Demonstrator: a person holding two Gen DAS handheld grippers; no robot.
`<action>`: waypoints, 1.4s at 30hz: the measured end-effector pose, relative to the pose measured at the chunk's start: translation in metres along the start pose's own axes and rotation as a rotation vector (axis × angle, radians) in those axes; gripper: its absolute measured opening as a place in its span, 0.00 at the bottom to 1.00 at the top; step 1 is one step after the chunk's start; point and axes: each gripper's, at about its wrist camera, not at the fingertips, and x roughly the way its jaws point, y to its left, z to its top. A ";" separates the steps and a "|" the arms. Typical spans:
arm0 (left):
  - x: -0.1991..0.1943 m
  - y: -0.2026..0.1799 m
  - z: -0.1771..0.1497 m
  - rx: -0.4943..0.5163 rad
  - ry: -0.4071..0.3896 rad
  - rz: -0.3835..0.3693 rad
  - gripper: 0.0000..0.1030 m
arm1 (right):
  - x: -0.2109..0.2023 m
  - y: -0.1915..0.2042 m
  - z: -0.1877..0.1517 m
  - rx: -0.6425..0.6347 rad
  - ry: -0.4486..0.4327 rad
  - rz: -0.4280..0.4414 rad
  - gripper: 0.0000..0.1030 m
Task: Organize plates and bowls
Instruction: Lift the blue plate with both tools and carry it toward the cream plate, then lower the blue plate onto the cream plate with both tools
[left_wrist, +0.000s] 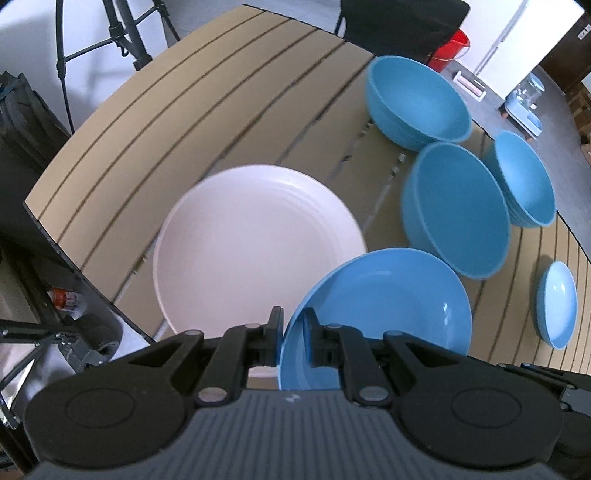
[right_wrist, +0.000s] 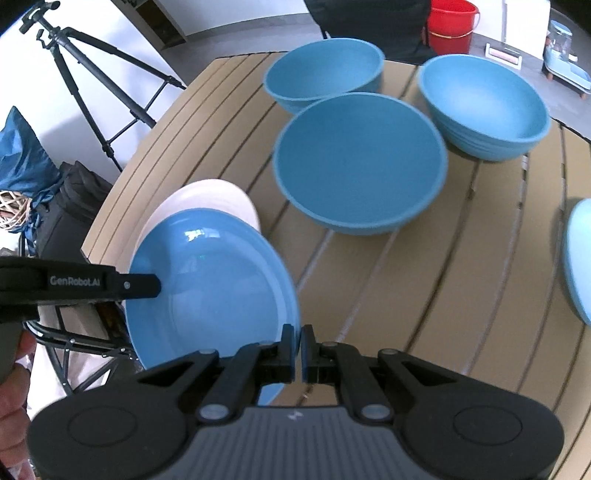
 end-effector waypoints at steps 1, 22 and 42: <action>0.002 0.006 0.005 -0.004 0.004 -0.001 0.12 | 0.004 0.005 0.003 -0.001 0.002 0.000 0.03; 0.050 0.072 0.061 0.003 0.058 -0.018 0.12 | 0.076 0.066 0.043 0.037 0.052 -0.032 0.03; 0.077 0.070 0.072 0.031 0.094 -0.001 0.12 | 0.107 0.072 0.049 0.066 0.094 -0.059 0.04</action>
